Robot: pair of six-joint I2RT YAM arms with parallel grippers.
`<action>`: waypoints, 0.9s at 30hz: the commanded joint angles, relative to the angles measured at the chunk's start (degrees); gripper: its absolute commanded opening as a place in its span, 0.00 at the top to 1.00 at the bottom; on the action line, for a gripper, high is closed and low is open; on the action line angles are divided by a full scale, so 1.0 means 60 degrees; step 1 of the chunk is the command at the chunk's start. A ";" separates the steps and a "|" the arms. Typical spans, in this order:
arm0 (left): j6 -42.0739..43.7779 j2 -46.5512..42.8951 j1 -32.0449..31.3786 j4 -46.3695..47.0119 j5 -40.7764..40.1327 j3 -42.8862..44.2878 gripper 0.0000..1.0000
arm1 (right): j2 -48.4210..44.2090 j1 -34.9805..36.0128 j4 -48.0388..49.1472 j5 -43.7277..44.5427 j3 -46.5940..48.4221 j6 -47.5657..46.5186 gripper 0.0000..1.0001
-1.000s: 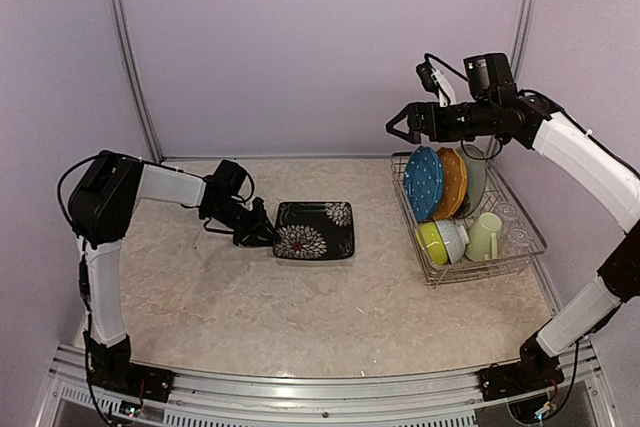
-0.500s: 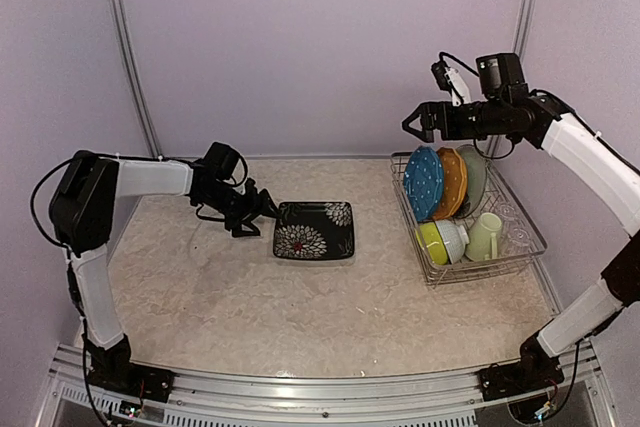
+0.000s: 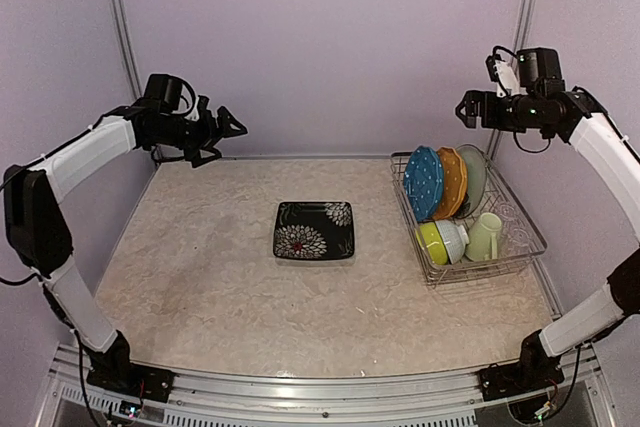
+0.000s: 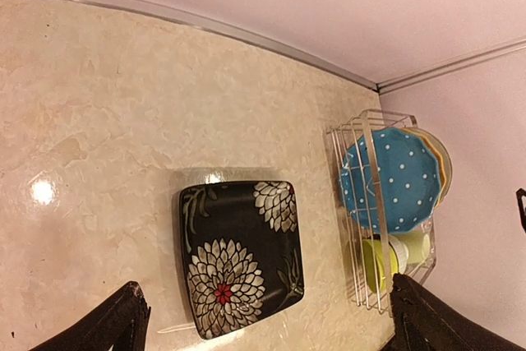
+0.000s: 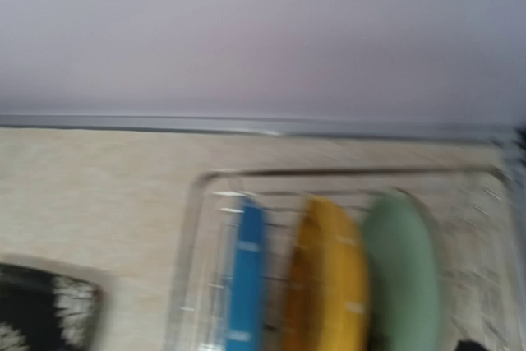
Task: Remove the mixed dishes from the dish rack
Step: Grab the plate from the dish rack.
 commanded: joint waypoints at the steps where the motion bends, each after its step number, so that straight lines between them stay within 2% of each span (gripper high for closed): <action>1: -0.0475 -0.0789 0.0534 0.0232 0.0079 -0.0414 0.01 | 0.0297 -0.1043 -0.1043 0.0158 0.0187 0.0285 0.01; 5: -0.0845 -0.1668 0.0835 0.1772 0.0086 -0.1341 0.01 | 0.0745 -0.1963 -0.1622 -0.0422 0.0209 0.0439 0.05; 7: -0.0665 -0.2067 0.0845 0.2059 -0.0200 -0.1524 0.01 | 0.0958 -0.2231 -0.1736 -0.0599 0.0171 0.0445 0.06; 12: -0.0208 -0.2391 0.0852 0.1745 -0.0767 -0.1438 0.01 | 0.1545 -0.2718 -0.1778 -0.0538 0.0074 0.0346 0.09; 22: 0.0917 -0.2514 0.0871 0.0922 -0.0643 -0.1286 0.01 | 0.2797 -0.2824 -0.0986 -0.1116 -0.0390 -0.0049 0.18; 27: 0.1344 -0.2663 0.0871 0.0830 -0.0645 -0.1437 0.01 | 0.3353 -0.2824 -0.0717 -0.1484 -0.0399 -0.0172 0.31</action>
